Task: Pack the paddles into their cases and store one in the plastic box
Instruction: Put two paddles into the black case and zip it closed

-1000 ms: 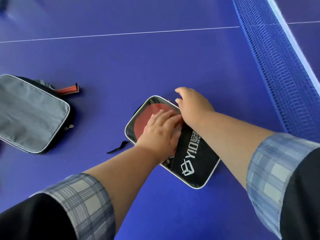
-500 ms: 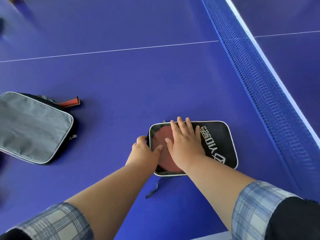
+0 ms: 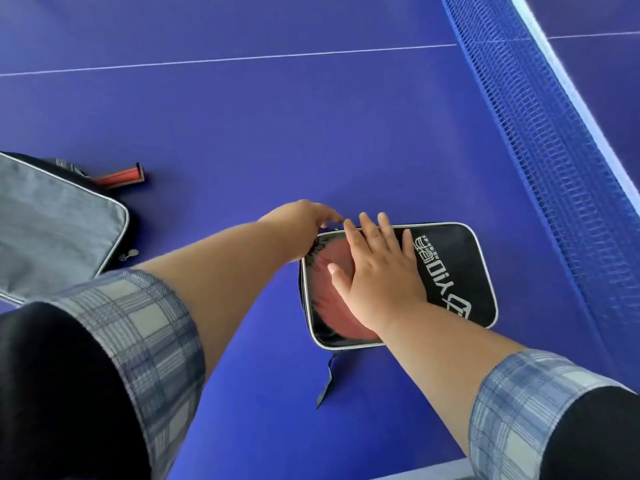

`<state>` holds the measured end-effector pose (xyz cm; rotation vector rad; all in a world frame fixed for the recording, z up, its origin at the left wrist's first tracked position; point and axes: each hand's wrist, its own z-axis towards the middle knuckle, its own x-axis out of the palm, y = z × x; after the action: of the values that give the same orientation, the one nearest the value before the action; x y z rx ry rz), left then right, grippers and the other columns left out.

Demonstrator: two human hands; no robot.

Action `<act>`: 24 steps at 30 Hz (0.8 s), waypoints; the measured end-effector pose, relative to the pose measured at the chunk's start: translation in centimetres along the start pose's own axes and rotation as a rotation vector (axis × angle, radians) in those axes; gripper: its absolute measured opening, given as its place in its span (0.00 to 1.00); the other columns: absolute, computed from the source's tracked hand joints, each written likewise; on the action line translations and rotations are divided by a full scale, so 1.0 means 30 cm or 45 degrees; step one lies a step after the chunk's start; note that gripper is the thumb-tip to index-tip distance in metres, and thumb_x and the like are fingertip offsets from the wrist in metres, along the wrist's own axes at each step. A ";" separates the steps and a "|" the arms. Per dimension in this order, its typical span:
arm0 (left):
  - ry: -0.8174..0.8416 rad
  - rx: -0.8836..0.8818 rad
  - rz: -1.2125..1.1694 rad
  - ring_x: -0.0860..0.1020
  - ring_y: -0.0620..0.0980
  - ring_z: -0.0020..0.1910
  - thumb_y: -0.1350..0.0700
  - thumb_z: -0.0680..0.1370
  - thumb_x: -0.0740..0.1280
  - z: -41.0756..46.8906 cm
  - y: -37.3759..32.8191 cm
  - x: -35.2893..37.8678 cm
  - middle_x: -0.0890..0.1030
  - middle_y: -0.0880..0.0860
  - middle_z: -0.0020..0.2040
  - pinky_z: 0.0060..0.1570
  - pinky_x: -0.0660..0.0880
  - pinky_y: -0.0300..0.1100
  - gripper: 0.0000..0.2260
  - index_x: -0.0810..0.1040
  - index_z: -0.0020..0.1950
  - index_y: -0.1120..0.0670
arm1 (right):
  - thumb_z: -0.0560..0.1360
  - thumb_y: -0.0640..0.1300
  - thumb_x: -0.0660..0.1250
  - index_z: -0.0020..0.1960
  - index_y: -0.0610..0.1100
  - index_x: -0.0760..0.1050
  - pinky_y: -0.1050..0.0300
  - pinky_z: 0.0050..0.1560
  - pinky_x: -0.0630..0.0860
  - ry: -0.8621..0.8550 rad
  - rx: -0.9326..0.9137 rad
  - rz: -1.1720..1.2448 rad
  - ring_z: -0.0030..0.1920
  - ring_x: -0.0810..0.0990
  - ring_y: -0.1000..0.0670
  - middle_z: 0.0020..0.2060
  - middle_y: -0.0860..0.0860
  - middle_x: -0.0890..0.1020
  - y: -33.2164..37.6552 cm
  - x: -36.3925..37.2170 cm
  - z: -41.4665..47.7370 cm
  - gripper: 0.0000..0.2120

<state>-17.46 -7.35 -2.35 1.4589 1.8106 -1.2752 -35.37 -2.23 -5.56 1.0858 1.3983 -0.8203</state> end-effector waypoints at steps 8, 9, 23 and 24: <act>0.238 0.270 0.223 0.75 0.47 0.47 0.50 0.80 0.62 0.079 0.017 -0.068 0.75 0.39 0.49 0.43 0.69 0.44 0.07 0.78 0.51 0.38 | 0.76 0.70 0.42 0.81 0.52 0.50 0.34 0.77 0.48 -0.011 0.008 -0.033 0.80 0.49 0.43 0.80 0.48 0.59 0.000 0.010 0.005 0.38; 0.212 0.275 0.262 0.75 0.48 0.47 0.50 0.80 0.62 0.078 0.021 -0.066 0.75 0.41 0.51 0.43 0.70 0.45 0.07 0.78 0.51 0.40 | 0.76 0.71 0.42 0.81 0.52 0.50 0.34 0.77 0.48 -0.010 0.010 -0.036 0.80 0.49 0.43 0.80 0.48 0.58 0.000 0.012 0.004 0.38; -0.274 -0.158 -0.221 0.77 0.52 0.43 0.45 0.82 0.59 -0.220 0.140 0.130 0.75 0.46 0.50 0.40 0.77 0.48 0.09 0.75 0.50 0.48 | 0.75 0.74 0.42 0.78 0.64 0.54 0.27 0.73 0.51 -0.004 -0.048 -0.132 0.78 0.50 0.34 0.80 0.46 0.58 0.002 -0.003 0.005 0.34; -0.314 -0.175 -0.273 0.77 0.52 0.41 0.45 0.81 0.59 -0.244 0.133 0.152 0.75 0.46 0.49 0.37 0.76 0.47 0.10 0.75 0.48 0.48 | 0.75 0.74 0.42 0.78 0.65 0.54 0.27 0.73 0.51 -0.006 -0.044 -0.133 0.78 0.50 0.34 0.80 0.46 0.58 0.003 -0.004 0.009 0.34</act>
<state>-13.88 1.23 -4.25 1.0079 1.8811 -1.3365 -35.19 -2.46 -5.48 0.9904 1.4696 -0.8699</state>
